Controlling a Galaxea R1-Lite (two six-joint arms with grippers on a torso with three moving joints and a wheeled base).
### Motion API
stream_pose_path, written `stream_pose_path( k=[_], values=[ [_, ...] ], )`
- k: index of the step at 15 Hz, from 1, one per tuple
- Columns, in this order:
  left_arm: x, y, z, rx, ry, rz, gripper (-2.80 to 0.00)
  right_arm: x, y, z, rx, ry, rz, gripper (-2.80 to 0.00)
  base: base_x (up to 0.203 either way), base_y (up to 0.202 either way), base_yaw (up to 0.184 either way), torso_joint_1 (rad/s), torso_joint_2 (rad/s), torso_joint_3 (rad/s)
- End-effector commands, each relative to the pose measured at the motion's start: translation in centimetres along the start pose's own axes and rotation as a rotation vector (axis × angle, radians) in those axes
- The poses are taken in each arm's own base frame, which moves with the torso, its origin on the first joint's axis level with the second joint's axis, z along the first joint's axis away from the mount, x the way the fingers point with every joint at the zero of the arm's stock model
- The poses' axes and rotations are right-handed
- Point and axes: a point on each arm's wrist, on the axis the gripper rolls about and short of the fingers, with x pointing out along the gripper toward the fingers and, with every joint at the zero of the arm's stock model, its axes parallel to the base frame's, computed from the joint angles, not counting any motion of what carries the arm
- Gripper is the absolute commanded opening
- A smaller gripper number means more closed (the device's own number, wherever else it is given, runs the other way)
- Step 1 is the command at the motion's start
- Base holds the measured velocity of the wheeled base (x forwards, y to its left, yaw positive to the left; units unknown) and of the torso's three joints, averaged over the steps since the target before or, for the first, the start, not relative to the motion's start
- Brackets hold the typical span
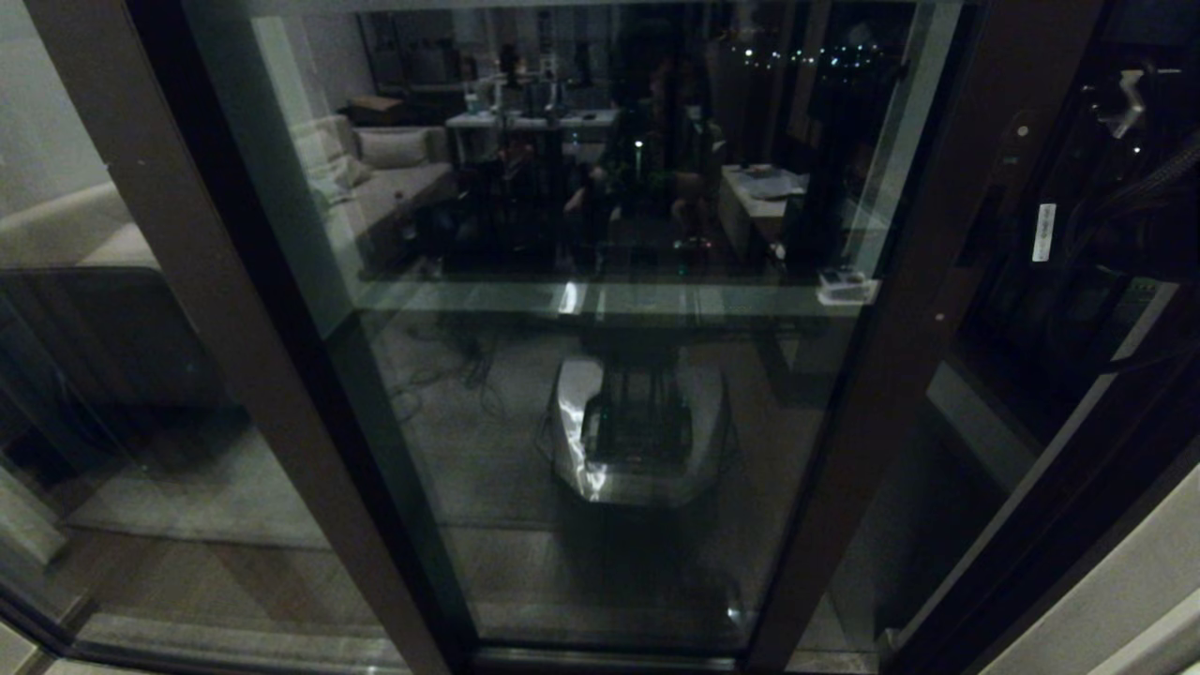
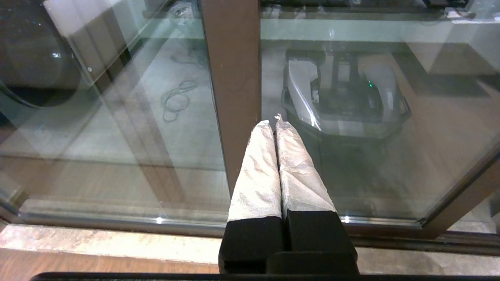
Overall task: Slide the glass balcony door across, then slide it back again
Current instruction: Close the slid door
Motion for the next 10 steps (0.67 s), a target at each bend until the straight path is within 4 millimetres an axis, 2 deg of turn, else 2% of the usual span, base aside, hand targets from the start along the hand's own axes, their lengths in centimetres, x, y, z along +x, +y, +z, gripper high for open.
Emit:
stream_pose_path(
  k=[1,10],
  values=[
    [0.0,0.0,0.0,0.000,0.001,0.000,-2.80,-0.1,-0.3,0.0,0.003,-0.001,-0.004,0.00,0.000,0.000,0.000,0.000,0.00,0.000],
    [0.0,0.0,0.0,0.000,0.002,0.000,-2.80,0.3,-1.6,0.1,0.004,0.001,-0.019,0.00,0.000,0.000,0.000,0.000,0.00,0.000]
  ],
)
